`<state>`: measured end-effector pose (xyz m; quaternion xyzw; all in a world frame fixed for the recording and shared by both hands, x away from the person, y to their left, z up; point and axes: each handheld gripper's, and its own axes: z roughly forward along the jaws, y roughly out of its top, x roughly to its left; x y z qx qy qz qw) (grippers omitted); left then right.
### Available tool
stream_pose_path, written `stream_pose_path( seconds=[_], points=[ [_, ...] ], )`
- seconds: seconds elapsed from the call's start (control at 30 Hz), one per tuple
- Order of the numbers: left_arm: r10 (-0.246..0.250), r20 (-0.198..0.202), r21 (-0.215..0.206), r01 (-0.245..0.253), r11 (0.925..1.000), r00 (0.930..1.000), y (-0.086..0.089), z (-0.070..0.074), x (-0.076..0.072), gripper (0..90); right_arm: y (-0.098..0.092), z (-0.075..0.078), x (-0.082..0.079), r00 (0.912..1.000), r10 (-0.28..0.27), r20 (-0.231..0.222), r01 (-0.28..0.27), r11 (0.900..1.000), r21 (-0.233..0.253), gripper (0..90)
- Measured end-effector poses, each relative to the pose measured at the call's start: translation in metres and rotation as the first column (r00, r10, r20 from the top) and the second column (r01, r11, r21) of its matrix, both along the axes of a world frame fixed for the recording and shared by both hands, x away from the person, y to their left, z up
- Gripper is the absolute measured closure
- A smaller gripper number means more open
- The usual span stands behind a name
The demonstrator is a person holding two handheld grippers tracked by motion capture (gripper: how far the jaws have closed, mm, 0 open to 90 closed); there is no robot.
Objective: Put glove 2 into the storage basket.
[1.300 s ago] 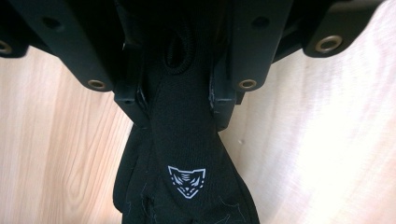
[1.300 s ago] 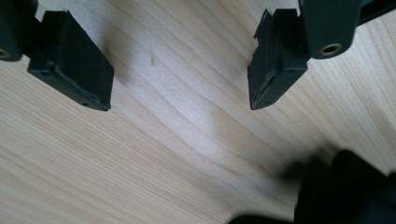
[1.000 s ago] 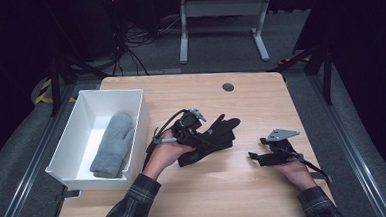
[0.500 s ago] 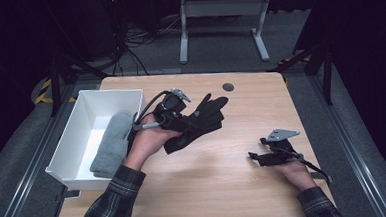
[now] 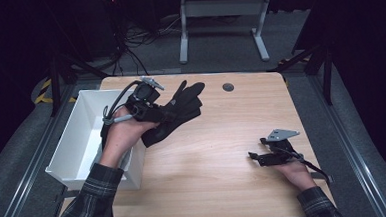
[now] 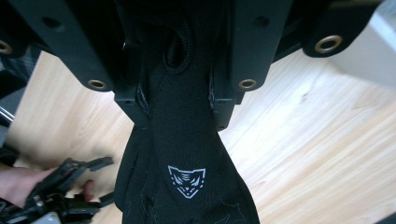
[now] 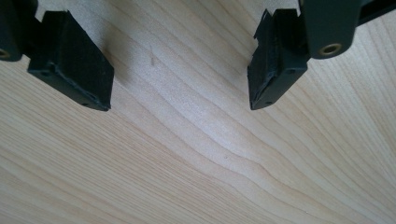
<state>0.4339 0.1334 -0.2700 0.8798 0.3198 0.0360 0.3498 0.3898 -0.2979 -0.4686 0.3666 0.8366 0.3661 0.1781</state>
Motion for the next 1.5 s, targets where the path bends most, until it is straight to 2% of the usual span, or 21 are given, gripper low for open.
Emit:
stream_pose_path(
  seconds=[0.13, 0.2, 0.4, 0.43, 0.47, 0.6, 0.67, 0.7, 0.73, 0.77, 0.8, 0.83, 0.87, 0.9, 1.0, 1.03, 1.1, 1.2, 1.3, 1.43, 1.5],
  points=[
    [0.046, 0.011, 0.003, -0.046, 0.9989, 0.9989, 0.017, 0.002, 0.000, 67.0, 0.000, 0.000, 0.000, 1.0000, 0.000, 0.000, 0.000, 1.000, 0.000, 23.3],
    [0.062, 0.004, -0.009, -0.062, 0.9980, 0.9981, 0.026, 0.001, 0.000, 67.0, 0.000, 0.000, 0.000, 1.0000, 0.000, 0.000, 0.000, 1.000, 0.000, 23.3],
    [0.134, 0.001, -0.016, -0.134, 0.9908, 0.9909, 0.056, -0.001, -0.001, 66.9, 0.000, 0.000, 0.000, 1.0000, 0.000, 0.000, 0.000, 1.000, 0.000, 23.3],
    [0.134, 0.001, -0.016, -0.134, 0.9908, 0.9909, 0.056, -0.001, -0.001, 66.9, 0.000, 0.000, 0.000, 1.0000, 0.000, 0.000, 0.000, 1.000, 0.000, 23.3],
    [0.162, 0.002, -0.016, -0.162, 0.9867, 0.9868, 0.067, -0.002, -0.003, 66.9, 0.000, 0.000, 0.000, 1.0000, 0.000, 0.000, 0.000, 1.000, 0.000, 23.3],
    [0.213, 0.008, -0.014, -0.213, 0.9770, 0.9771, 0.085, -0.004, -0.004, 66.9, 0.000, 0.000, 0.000, 1.0000, -0.001, 0.000, 0.001, 1.000, 0.001, 23.3],
    [0.248, 0.006, -0.015, -0.248, 0.9686, 0.9686, 0.096, -0.007, -0.005, 66.9, 0.000, 0.000, 0.000, 1.0000, -0.001, 0.001, 0.001, 1.000, -0.001, 23.3],
    [0.260, -0.001, -0.017, -0.260, 0.9654, 0.9655, 0.100, -0.009, -0.006, 66.9, 0.000, 0.000, 0.000, 1.0000, -0.001, 0.001, 0.001, 1.000, -0.001, 23.3],
    [0.260, -0.001, -0.017, -0.260, 0.9654, 0.9655, 0.100, -0.009, -0.006, 66.9, 0.000, 0.000, 0.000, 1.0000, -0.001, 0.001, 0.001, 1.000, -0.002, 23.3],
    [0.274, -0.001, -0.016, -0.274, 0.9617, 0.9618, 0.106, -0.011, -0.007, 66.9, 0.000, 0.000, 0.000, 1.0000, -0.001, 0.001, 0.001, 1.000, -0.001, 23.3],
    [0.291, -0.006, -0.016, -0.291, 0.9566, 0.9568, 0.111, -0.012, -0.008, 66.9, 0.000, 0.000, 0.000, 1.0000, -0.001, 0.001, 0.001, 1.000, -0.001, 23.3],
    [0.318, -0.010, -0.015, -0.318, 0.9478, 0.9479, 0.120, -0.016, -0.010, 66.9, 0.000, 0.000, 0.000, 1.0000, -0.001, 0.002, 0.001, 1.000, -0.002, 23.3],
    [0.331, -0.013, -0.017, -0.331, 0.9435, 0.9436, 0.124, -0.018, -0.010, 66.9, 0.000, 0.000, 0.000, 1.0000, -0.002, 0.002, 0.002, 1.000, -0.002, 23.4],
    [0.331, -0.013, -0.017, -0.331, 0.9435, 0.9436, 0.124, -0.018, -0.010, 66.9, 0.000, 0.000, 0.000, 1.0000, -0.002, 0.002, 0.002, 1.000, -0.002, 23.4],
    [0.368, -0.017, -0.009, -0.368, 0.9299, 0.9298, 0.135, -0.023, -0.013, 66.9, 0.000, 0.000, 0.000, 1.0000, -0.002, 0.002, 0.002, 1.000, -0.002, 23.4],
    [0.383, -0.025, -0.010, -0.384, 0.9235, 0.9233, 0.140, -0.028, -0.015, 66.9, 0.000, 0.000, 0.000, 1.0000, -0.002, 0.002, 0.002, 1.000, -0.001, 23.3],
    [0.402, -0.031, -0.006, -0.403, 0.9154, 0.9150, 0.144, -0.036, -0.017, 66.9, 0.000, 0.000, 0.000, 1.0000, -0.002, 0.003, 0.002, 1.000, -0.002, 23.4],
    [0.408, -0.045, -0.009, -0.409, 0.9127, 0.9119, 0.146, -0.044, -0.018, 66.9, 0.000, 0.000, 0.000, 1.0000, -0.002, 0.003, 0.002, 1.000, -0.002, 23.4],
    [0.427, -0.055, 0.012, -0.427, 0.9041, 0.9025, 0.147, -0.057, -0.019, 66.9, 0.000, 0.000, 0.000, 1.0000, -0.002, 0.002, 0.002, 1.000, -0.002, 23.4],
    [0.447, -0.074, 0.012, -0.447, 0.8943, 0.8915, 0.150, -0.073, -0.018, 66.8, 0.000, 0.000, 0.000, 1.0000, -0.002, 0.003, 0.002, 1.000, -0.002, 23.3],
    [0.458, -0.080, 0.028, -0.457, 0.8891, 0.8855, 0.149, -0.080, -0.017, 66.8, 0.000, 0.000, 0.000, 1.0000, -0.003, 0.002, 0.003, 1.000, -0.002, 23.4]
  ],
)
